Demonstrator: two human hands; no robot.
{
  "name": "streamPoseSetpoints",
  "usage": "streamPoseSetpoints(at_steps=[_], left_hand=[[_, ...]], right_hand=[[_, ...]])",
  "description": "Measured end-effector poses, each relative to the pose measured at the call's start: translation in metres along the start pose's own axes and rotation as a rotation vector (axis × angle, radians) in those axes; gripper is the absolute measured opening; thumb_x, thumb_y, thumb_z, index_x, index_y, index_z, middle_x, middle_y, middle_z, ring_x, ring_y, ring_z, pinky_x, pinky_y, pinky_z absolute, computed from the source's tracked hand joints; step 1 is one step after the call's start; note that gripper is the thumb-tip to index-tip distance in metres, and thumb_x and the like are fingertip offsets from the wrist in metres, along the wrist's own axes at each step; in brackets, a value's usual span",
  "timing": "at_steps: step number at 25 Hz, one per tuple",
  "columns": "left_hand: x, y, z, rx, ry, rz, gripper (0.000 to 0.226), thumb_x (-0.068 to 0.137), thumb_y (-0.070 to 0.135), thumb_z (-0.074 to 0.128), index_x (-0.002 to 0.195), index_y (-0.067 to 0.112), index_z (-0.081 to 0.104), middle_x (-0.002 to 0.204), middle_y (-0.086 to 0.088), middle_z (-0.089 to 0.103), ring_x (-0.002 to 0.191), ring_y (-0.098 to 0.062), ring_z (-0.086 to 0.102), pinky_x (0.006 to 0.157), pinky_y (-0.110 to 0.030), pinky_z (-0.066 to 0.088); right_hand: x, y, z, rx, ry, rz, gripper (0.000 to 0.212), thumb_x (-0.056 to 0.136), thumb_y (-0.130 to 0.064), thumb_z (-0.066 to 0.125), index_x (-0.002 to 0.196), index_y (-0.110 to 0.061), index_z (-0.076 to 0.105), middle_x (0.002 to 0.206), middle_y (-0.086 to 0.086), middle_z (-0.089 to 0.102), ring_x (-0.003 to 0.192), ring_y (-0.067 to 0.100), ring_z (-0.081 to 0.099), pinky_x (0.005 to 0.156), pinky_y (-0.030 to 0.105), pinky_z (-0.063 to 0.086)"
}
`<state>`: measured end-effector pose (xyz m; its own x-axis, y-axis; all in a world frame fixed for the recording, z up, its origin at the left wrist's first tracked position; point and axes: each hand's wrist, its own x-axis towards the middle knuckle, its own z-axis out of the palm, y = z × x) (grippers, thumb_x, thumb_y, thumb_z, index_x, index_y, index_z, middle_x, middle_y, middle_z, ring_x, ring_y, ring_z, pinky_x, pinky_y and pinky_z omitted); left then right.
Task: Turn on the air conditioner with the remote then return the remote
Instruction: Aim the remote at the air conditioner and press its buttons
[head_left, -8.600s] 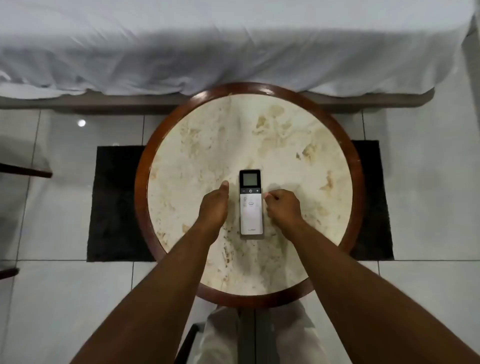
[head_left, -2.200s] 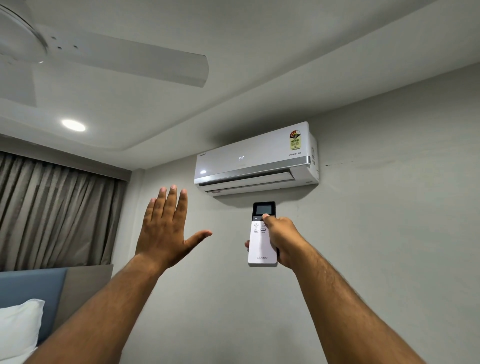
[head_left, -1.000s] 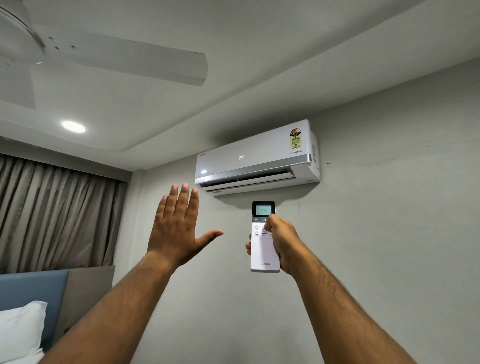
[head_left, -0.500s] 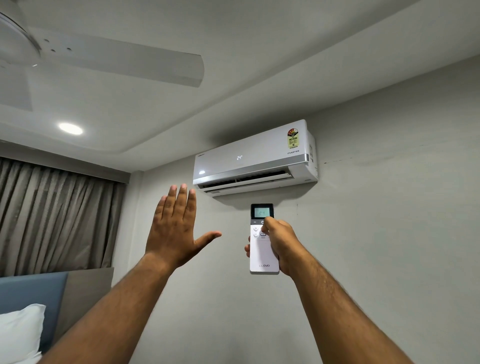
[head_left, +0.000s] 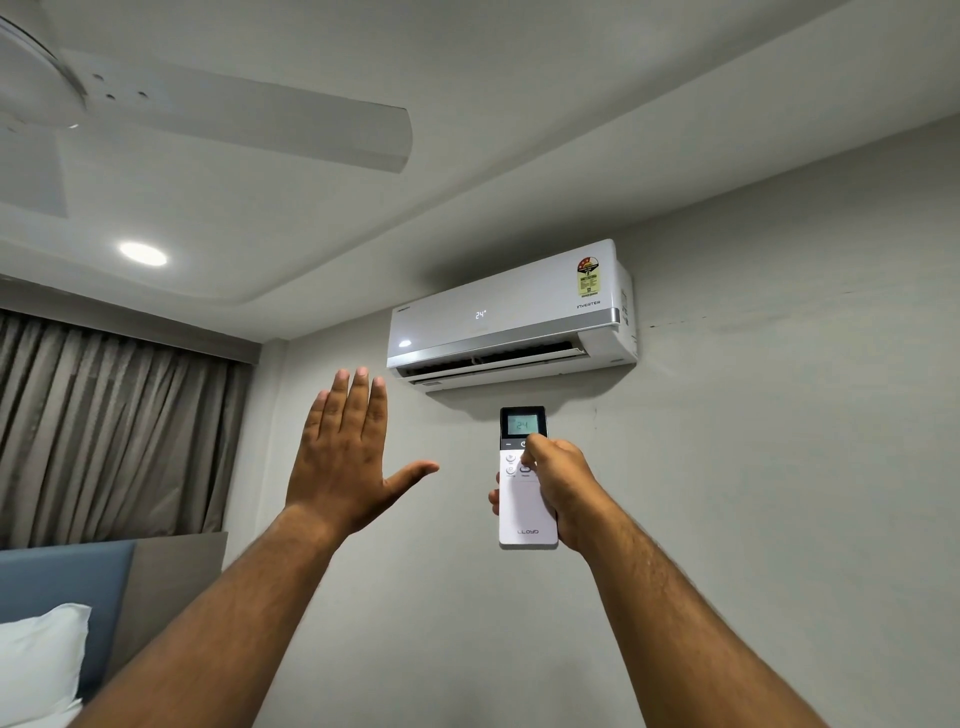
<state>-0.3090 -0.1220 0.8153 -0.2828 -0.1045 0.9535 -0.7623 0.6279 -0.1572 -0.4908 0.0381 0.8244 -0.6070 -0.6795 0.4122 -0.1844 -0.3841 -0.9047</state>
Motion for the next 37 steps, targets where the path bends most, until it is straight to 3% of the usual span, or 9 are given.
streamPoseSetpoints(at_steps=[6,10,37], left_hand=[[0.0,-0.002,0.0,0.005,0.002,0.001,0.112,0.079,0.085,0.017,0.152,0.001,0.008,0.161,-0.019,0.011,0.15,-0.035,0.008,0.121,-0.049,0.011],[0.0,-0.002,0.0,0.006,0.004,0.006,0.111,0.079,0.085,0.018,0.152,0.001,0.007,0.161,-0.019,0.009,0.15,-0.035,0.007,0.121,-0.049,0.01],[0.001,-0.006,-0.009,0.003,-0.005,0.005,0.112,0.079,0.086,0.014,0.152,0.002,0.009,0.161,-0.021,0.013,0.15,-0.035,0.007,0.121,-0.05,0.01]], right_hand=[[0.002,0.001,0.002,0.004,0.003,-0.002,0.02,0.081,-0.013,0.045,0.1,-0.007,0.046,0.083,0.024,0.067,0.06,0.041,0.072,0.066,0.052,0.059],[0.001,0.0,0.001,0.003,0.011,0.0,0.021,0.081,-0.014,0.045,0.101,-0.008,0.046,0.083,0.025,0.068,0.057,0.039,0.072,0.056,0.045,0.06],[-0.008,-0.012,0.007,-0.013,0.023,-0.021,0.006,0.086,-0.015,0.045,0.091,-0.012,0.043,0.081,0.021,0.065,0.052,0.035,0.071,0.05,0.038,0.058]])
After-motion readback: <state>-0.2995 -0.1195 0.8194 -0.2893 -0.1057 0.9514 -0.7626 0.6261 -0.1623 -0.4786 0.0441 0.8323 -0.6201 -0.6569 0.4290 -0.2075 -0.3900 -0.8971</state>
